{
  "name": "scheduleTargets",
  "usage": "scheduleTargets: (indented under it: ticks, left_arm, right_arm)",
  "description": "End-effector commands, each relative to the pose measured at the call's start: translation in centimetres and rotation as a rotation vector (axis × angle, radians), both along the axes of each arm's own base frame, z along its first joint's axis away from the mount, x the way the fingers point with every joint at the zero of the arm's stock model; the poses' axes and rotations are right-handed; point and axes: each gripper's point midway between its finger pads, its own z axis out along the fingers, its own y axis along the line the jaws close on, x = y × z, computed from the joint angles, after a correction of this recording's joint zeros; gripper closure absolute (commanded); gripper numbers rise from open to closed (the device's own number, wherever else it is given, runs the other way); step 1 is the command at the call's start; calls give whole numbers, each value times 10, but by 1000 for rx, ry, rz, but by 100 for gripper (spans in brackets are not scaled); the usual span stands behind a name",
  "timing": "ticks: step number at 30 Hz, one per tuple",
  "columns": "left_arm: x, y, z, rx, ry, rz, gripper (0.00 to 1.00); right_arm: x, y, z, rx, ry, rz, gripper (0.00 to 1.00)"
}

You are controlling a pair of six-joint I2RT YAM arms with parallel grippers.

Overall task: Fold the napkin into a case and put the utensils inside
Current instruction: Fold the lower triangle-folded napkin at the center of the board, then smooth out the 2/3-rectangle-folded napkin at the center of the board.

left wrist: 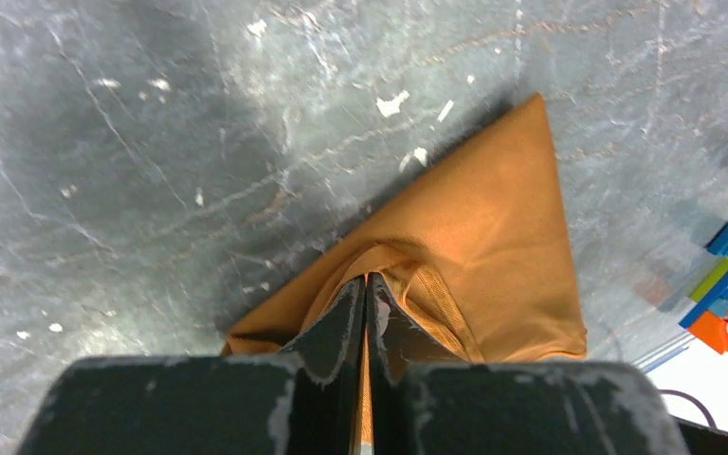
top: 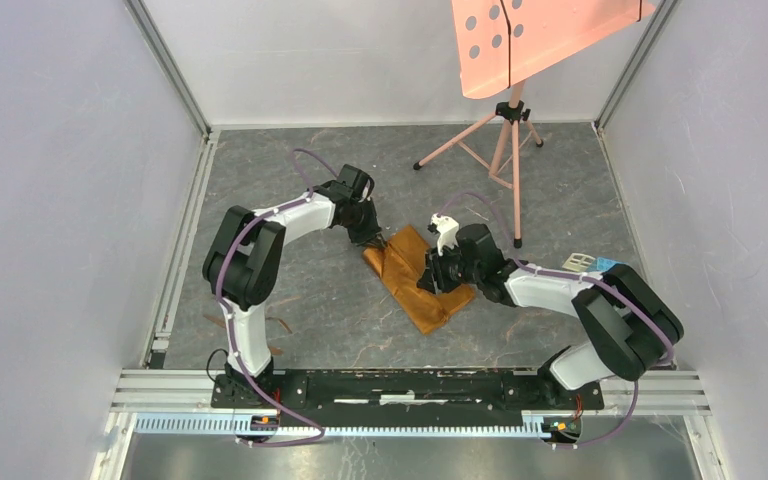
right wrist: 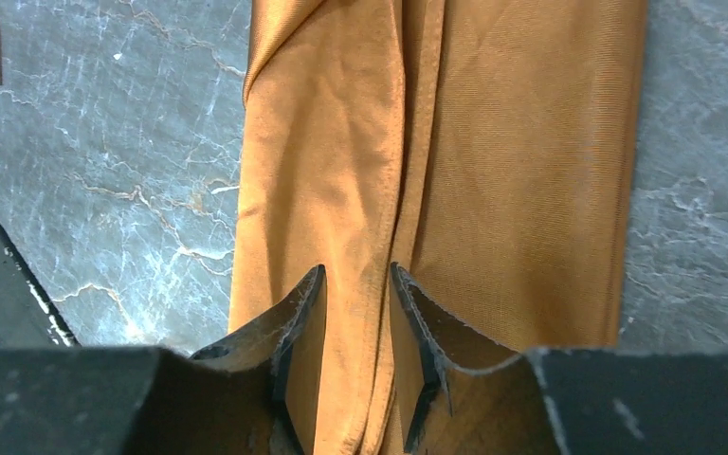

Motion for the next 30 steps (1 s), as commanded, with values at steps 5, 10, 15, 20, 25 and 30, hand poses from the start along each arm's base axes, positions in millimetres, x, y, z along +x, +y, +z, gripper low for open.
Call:
scheduleTargets:
  ticks: [5, 10, 15, 20, 25, 30]
  left_arm:
    - [15, 2, 16, -8, -88, -78, 84]
    - [-1, -12, 44, -109, -94, -132, 68]
    - [-11, -31, 58, -211, -75, -149, 70]
    - [0, -39, 31, -228, -21, -103, 79]
    - [18, -36, 3, -187, 0, -70, 81]
    - [22, -31, 8, -144, -20, -97, 78]
  right_arm:
    - [4, 2, 5, -26, -22, 39, 54]
    - [5, 2, 0, -43, -23, 59, 51]
    - [9, 4, 4, 16, -7, 37, 59]
    - [8, 10, -3, 36, 25, 46, 65]
    - [12, 12, -9, 33, 29, 44, 69]
    - [15, -3, 16, -32, -43, 20, 59]
